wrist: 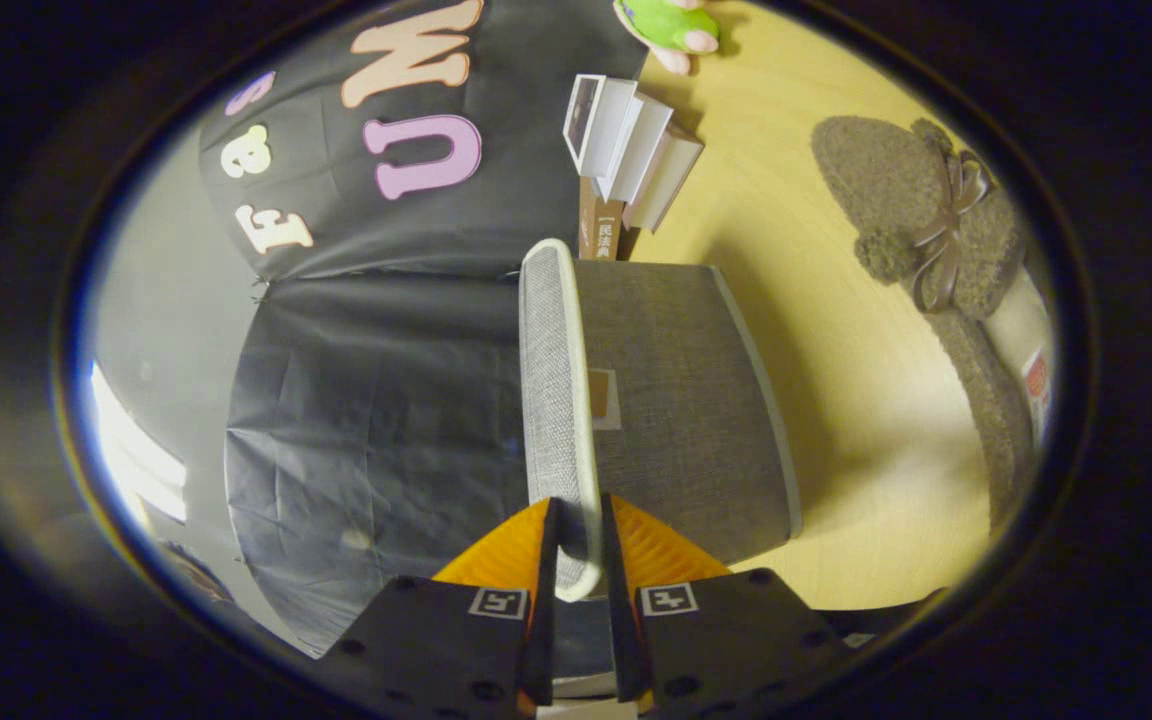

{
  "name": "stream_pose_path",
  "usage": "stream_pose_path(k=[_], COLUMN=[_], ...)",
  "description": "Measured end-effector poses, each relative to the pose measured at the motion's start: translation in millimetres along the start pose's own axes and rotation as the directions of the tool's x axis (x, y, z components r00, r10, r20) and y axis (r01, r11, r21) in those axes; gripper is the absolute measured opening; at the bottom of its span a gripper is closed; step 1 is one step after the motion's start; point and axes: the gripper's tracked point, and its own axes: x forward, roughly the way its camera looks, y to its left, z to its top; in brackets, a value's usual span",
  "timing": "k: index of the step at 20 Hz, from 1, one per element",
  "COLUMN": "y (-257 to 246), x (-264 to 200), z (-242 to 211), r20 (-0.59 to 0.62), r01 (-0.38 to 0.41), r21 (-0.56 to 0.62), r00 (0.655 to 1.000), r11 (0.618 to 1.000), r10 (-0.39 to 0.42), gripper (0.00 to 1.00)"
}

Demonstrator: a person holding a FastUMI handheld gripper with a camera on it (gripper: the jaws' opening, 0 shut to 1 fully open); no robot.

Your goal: Open the storage box then place both shoes into the box .Put the left shoe in first, then the right shoe, with the right side of both shoes facing outward in a uniform manner.

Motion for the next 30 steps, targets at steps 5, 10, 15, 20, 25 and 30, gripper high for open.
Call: stream_pose_path(k=[5, 10, 15, 20, 25, 30], y=[21.7, 65.5, 118.5, 167.1, 206.1, 217.3], x=[4.5, 2.9, 14.6, 42.3, 82.3, 129.2], z=[7.7, 5.9, -5.3, -27.6, -63.3, -105.8], r20=[0.037, 0.036, 0.001, -0.032, -0.059, -0.099], r01=[0.025, 0.006, -0.031, -0.06, -0.062, -0.065], r21=[-0.118, -0.203, -0.299, -0.378, -0.505, -0.62], r00=[0.999, 0.999, 0.999, 0.998, 0.998, 0.995], r11=[0.993, 0.979, 0.954, 0.924, 0.861, 0.782], r10=[-0.021, 0.002, 0.033, 0.052, 0.036, 0.004], gripper=[0.03, 0.03, 0.03, 0.03, 0.03, 0.04])
